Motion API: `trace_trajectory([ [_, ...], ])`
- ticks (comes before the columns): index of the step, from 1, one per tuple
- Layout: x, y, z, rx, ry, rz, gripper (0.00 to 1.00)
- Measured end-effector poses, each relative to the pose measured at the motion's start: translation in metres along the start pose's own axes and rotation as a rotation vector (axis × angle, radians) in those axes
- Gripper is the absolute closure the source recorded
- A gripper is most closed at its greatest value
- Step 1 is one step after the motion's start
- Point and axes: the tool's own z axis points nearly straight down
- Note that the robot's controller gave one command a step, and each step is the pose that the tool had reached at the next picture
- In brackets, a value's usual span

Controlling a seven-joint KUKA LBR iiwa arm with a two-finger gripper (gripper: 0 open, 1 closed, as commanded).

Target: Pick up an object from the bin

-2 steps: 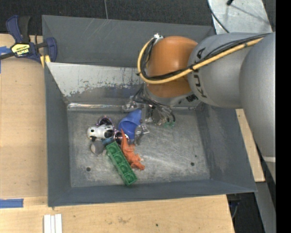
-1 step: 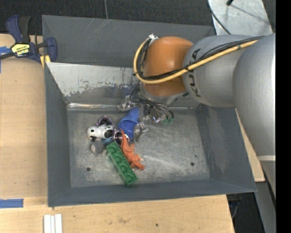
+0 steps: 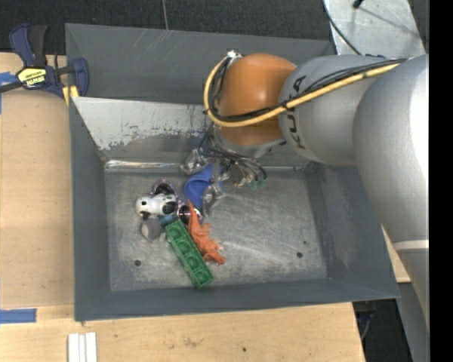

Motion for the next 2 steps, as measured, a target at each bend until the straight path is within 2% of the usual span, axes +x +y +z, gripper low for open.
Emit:
trace_trajectory([
  [1,0.0,0.0,0.0,0.0,0.0,0.0,1.0],
  [2,-0.001,0.0,-0.099,0.002,0.006,0.001,1.0],
])
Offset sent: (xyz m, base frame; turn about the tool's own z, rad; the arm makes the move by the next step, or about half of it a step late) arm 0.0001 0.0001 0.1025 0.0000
